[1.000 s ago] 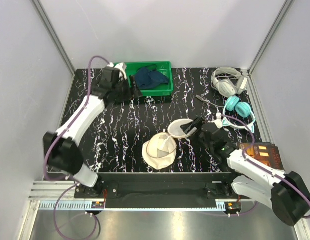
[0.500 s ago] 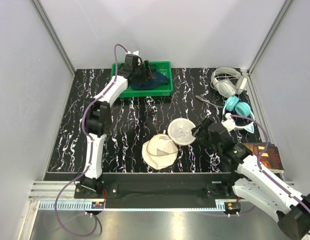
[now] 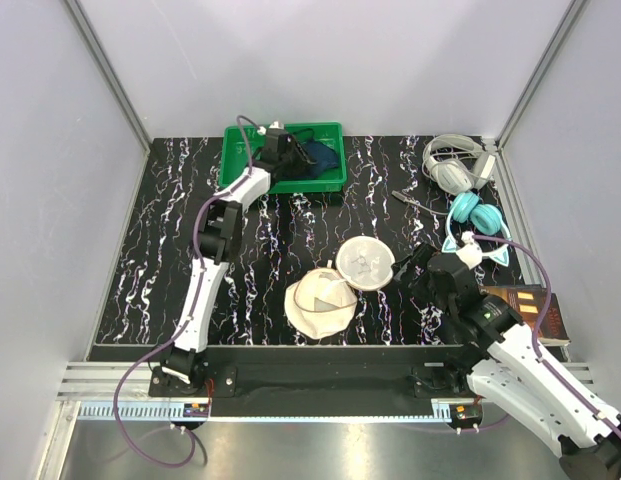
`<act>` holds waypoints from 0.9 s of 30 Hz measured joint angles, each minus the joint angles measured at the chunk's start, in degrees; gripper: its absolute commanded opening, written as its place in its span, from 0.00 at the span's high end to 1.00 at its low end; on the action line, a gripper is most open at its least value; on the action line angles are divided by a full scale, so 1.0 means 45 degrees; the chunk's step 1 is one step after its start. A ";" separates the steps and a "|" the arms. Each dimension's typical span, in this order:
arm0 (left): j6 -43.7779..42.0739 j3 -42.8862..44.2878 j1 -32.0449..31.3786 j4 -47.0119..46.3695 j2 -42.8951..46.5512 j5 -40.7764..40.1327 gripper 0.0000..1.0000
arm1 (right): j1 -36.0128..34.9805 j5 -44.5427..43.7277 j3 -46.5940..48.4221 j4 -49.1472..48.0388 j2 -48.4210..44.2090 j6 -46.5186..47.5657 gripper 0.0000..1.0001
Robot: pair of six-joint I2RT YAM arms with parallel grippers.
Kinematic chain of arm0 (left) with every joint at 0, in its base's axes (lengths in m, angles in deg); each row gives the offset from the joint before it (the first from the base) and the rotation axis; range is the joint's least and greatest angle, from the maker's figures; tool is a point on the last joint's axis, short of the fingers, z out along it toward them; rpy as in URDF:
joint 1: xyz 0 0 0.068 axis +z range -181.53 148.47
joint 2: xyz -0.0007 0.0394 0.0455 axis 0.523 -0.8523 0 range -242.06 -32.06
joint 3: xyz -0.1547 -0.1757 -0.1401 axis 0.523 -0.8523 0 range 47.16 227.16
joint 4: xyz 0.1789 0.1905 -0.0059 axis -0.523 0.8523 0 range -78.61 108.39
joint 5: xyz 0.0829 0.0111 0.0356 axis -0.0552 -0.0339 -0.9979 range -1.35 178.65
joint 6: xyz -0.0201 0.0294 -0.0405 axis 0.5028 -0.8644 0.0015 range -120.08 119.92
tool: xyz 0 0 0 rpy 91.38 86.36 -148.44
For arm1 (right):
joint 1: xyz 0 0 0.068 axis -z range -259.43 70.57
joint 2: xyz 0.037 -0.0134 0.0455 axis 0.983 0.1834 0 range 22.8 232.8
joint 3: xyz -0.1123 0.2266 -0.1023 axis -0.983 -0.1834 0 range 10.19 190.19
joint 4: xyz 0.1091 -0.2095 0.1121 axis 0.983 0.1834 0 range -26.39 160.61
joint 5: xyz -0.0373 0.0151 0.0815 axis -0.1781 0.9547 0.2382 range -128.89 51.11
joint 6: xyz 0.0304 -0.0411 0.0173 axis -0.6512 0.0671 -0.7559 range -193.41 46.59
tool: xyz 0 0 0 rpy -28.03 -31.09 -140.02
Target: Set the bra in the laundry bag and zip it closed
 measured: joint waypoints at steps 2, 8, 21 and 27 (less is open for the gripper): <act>0.0500 0.0005 -0.0010 -0.0447 -0.0311 0.0010 1.00 | 0.0000 0.0000 0.0151 0.0102 -0.0078 0.0010 0.00; 0.1515 0.0005 0.0107 -0.1326 -0.0437 0.0287 1.00 | 0.0000 -0.0005 0.0228 0.0291 -0.0321 0.0053 0.00; -0.2433 -0.1088 0.0219 0.1229 0.6897 -0.0078 1.00 | 0.0000 0.0073 0.0942 0.0165 0.0777 0.1418 0.00; -0.3784 -0.3988 0.0510 0.2079 1.2449 -0.0097 1.00 | 0.0000 0.2098 0.1919 -0.1122 0.2890 0.3929 0.00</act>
